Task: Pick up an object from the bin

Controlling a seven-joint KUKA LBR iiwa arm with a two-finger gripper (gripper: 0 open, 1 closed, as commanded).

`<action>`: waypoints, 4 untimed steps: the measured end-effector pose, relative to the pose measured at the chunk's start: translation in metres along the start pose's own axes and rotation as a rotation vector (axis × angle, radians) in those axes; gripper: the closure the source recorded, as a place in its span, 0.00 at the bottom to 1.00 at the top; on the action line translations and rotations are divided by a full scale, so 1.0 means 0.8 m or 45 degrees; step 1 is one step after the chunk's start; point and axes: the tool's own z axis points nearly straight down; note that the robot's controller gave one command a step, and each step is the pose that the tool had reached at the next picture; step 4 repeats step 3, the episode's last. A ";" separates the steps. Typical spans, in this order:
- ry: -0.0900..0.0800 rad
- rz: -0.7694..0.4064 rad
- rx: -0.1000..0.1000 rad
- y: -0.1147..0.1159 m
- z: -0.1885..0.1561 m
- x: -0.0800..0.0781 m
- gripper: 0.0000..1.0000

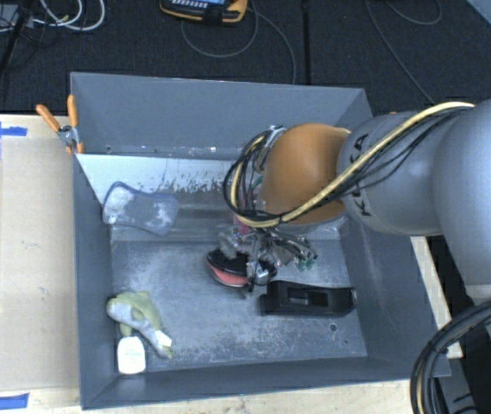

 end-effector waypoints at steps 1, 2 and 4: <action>-0.003 -0.020 0.002 0.002 -0.002 -0.001 1.00; -0.011 -0.134 0.004 0.004 0.002 -0.008 1.00; -0.011 -0.131 0.003 0.004 0.002 -0.008 1.00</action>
Offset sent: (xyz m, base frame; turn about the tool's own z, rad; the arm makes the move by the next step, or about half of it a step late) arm 0.0007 0.0062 -0.0070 -0.1099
